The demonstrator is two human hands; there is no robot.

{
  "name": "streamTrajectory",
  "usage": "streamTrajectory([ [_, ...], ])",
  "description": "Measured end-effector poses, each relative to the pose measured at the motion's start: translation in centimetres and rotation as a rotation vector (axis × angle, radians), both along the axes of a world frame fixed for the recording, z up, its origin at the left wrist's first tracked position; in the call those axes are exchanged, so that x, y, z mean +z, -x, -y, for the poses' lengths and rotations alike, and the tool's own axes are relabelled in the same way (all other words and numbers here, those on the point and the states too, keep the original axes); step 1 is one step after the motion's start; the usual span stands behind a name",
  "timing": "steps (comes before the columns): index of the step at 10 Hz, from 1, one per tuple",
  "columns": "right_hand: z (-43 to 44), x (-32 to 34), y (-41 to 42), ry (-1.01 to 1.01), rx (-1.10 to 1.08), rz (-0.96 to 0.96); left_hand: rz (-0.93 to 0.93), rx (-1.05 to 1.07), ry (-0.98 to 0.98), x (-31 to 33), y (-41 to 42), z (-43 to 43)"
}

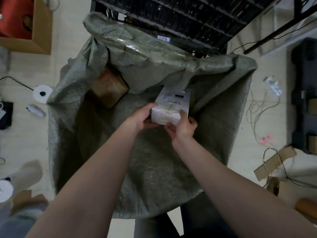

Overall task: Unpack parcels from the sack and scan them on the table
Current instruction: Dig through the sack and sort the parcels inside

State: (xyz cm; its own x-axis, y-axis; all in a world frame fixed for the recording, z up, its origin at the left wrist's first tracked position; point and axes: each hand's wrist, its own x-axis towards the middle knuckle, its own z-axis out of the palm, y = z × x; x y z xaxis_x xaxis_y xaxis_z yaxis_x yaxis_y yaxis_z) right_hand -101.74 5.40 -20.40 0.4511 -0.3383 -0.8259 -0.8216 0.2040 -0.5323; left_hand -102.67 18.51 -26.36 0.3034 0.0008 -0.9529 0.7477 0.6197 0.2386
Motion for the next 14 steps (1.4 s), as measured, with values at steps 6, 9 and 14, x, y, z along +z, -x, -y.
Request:
streamTrajectory([
  [6,-0.6,-4.7,-2.5,0.426,0.49,-0.023,0.167,0.114,-0.386,-7.2,-3.9,0.4],
  [9,-1.3,-5.2,-4.7,0.578,0.921,0.196,0.057,-0.061,-0.302,-9.3,-5.9,1.1],
  [14,0.6,-10.2,-5.2,0.763,1.302,-0.172,-0.032,-0.095,0.202,-11.6,-3.0,5.2],
])
